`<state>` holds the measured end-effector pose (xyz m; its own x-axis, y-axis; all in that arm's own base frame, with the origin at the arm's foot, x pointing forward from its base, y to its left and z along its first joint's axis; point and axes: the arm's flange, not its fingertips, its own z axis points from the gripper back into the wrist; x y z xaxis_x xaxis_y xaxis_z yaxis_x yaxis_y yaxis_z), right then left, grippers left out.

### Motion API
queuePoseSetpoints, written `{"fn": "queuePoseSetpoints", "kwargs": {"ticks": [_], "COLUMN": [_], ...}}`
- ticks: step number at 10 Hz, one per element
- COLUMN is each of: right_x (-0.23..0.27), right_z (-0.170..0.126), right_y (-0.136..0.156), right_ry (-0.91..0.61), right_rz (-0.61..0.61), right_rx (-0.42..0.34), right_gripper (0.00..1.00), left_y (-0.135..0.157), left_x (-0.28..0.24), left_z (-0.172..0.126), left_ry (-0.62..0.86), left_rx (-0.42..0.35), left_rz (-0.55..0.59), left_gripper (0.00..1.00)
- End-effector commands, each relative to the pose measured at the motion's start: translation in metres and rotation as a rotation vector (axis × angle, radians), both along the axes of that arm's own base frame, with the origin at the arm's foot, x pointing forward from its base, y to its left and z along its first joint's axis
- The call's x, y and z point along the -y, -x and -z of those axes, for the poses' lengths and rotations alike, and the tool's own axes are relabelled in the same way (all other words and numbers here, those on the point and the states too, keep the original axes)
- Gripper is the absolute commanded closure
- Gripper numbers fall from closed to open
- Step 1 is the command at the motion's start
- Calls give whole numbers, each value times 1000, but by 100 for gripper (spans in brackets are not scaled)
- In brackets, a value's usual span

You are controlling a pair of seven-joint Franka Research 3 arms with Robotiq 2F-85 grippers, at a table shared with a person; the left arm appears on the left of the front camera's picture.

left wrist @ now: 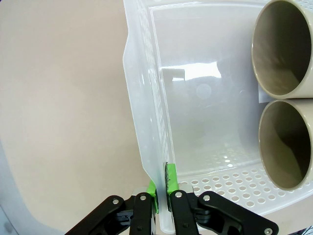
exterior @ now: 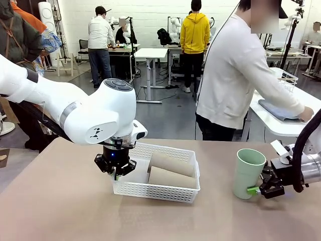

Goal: Clean and organize the cups into the basket.
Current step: Pick up the Reusable plastic cup from the right side of the table and stack it inside the Organizing basket in the center of the table.

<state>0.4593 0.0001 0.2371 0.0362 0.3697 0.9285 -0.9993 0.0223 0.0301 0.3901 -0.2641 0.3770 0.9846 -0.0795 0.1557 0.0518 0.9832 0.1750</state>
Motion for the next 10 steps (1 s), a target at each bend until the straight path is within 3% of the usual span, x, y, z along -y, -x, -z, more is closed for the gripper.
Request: {"fn": "queuePoseSetpoints", "kwargs": {"ticks": [1, 4, 5, 6, 8, 9, 10], "right_x": [-14, -30, -32, -31, -29, -29, -30], "right_z": [0, -1, -2, -1, 0, 0, -1], "right_y": [-11, -15, -14, -14, -13, -13, -9], "right_ry": [6, -16, -21, -30, -36, -35, -37], "right_rz": [14, -24, -40, -48, -48, -50, -47], "right_rx": [-13, -24, -12, -12, -13, -11, -17], "right_gripper": [0, 0, 18, 58, 100, 75, 100], "left_y": [2, 2, 2, 2, 2, 2, 2], "left_x": [1, 1, 1, 1, 1, 1, 1], "left_z": [3, 3, 3, 3, 3, 3, 3], "left_ry": [-10, -10, -10, -10, -10, -10, -10], "left_rx": [1, 1, 1, 1, 1, 1, 1], "left_rz": [4, 4, 4, 4, 4, 4, 4], "left_gripper": [98, 98, 98, 98, 98, 98, 98]}}
